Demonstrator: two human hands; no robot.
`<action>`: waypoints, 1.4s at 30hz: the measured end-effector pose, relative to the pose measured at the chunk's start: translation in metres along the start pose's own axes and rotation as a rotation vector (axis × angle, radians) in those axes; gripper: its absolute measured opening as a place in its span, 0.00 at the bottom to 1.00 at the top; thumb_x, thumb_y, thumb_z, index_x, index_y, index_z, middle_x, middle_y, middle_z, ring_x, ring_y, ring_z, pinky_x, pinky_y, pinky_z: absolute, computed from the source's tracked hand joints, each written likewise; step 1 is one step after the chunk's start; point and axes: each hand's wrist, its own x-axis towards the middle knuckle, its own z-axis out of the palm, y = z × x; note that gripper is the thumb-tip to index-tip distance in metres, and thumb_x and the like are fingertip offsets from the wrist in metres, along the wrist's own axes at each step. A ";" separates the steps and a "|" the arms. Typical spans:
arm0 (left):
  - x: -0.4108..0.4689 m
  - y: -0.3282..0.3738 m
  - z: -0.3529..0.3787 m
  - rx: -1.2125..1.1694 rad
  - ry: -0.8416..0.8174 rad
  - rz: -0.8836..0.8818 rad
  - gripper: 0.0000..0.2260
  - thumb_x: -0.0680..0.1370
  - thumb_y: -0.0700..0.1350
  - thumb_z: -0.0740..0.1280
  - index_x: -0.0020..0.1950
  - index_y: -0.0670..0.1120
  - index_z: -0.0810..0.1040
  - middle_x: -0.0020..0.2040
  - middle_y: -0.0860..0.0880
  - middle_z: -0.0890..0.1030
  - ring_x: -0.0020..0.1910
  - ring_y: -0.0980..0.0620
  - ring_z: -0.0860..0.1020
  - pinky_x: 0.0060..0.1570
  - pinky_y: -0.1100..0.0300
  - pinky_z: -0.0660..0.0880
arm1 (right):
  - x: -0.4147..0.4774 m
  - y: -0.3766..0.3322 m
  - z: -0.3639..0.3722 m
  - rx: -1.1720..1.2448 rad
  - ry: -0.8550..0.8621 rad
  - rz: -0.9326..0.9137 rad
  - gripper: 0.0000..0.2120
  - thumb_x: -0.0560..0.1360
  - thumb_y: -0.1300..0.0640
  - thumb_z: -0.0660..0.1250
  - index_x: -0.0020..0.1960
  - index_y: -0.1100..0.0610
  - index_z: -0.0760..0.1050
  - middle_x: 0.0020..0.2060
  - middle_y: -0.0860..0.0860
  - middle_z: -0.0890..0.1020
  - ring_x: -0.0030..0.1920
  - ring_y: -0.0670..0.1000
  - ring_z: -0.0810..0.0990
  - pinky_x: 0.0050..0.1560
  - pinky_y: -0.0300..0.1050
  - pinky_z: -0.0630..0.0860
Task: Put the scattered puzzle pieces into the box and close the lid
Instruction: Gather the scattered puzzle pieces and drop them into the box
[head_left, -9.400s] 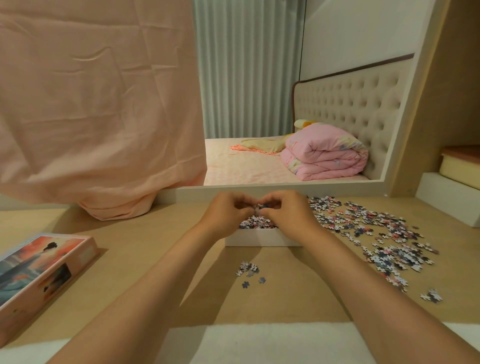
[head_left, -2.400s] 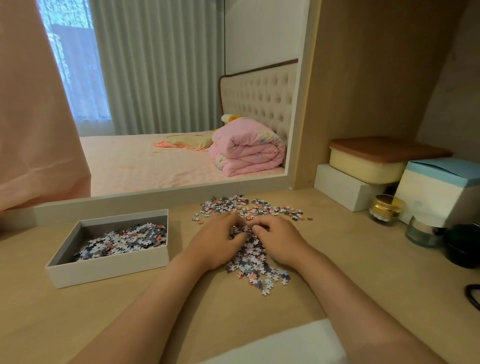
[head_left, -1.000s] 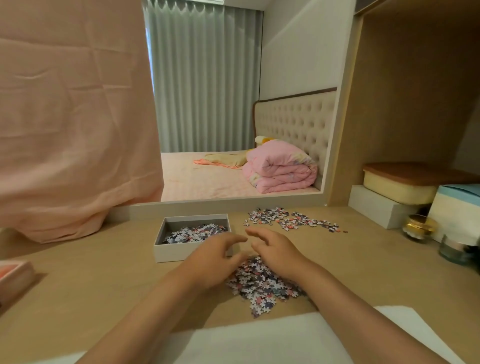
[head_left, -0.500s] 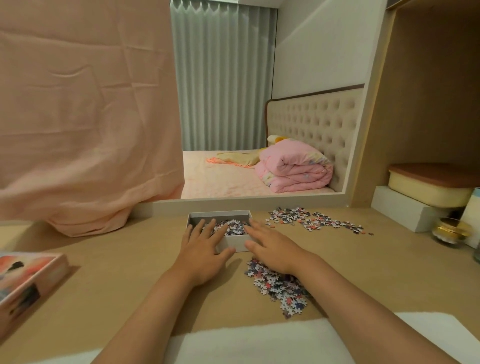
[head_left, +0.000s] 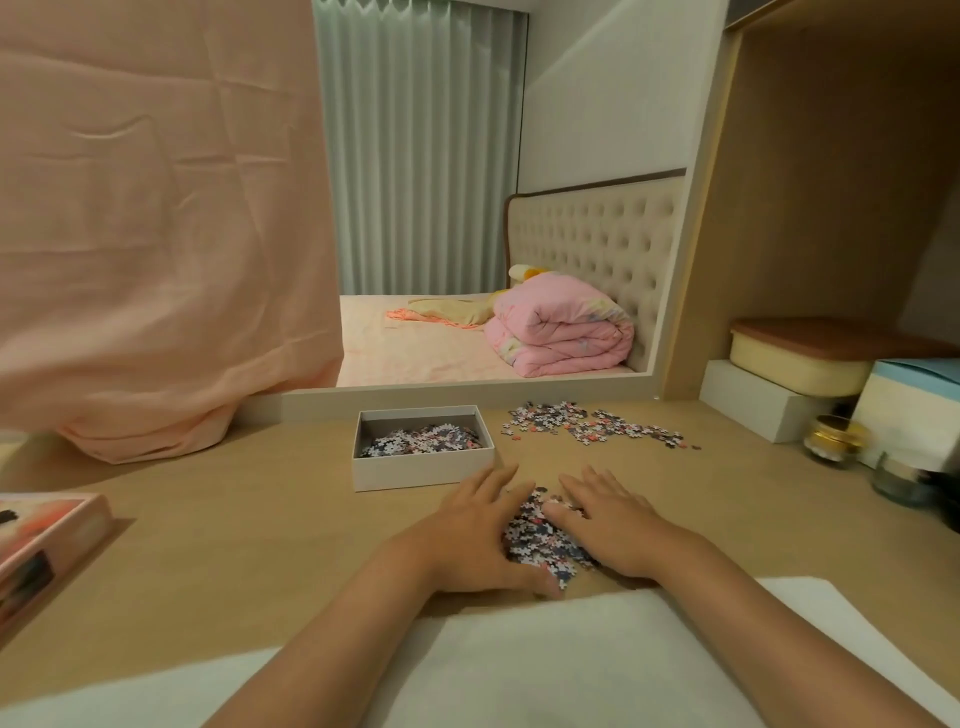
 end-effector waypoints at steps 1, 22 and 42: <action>0.001 0.003 0.003 0.030 -0.041 -0.010 0.50 0.65 0.77 0.62 0.79 0.60 0.43 0.79 0.59 0.38 0.77 0.55 0.35 0.76 0.47 0.42 | -0.002 0.000 0.003 0.002 -0.009 0.007 0.37 0.77 0.27 0.43 0.81 0.42 0.44 0.81 0.49 0.41 0.80 0.52 0.38 0.77 0.62 0.42; -0.035 -0.072 -0.006 -0.242 0.112 -0.100 0.33 0.65 0.72 0.70 0.66 0.63 0.66 0.65 0.61 0.71 0.66 0.58 0.68 0.67 0.51 0.69 | 0.033 -0.113 0.045 0.415 0.251 -0.386 0.15 0.83 0.49 0.56 0.57 0.54 0.79 0.52 0.53 0.77 0.55 0.49 0.74 0.60 0.46 0.70; -0.042 -0.084 -0.015 -0.008 0.175 -0.170 0.28 0.77 0.64 0.61 0.75 0.56 0.66 0.72 0.55 0.68 0.70 0.53 0.62 0.70 0.53 0.61 | 0.035 -0.085 0.006 0.212 0.089 -0.407 0.19 0.79 0.47 0.62 0.70 0.43 0.74 0.60 0.45 0.78 0.61 0.47 0.74 0.64 0.48 0.71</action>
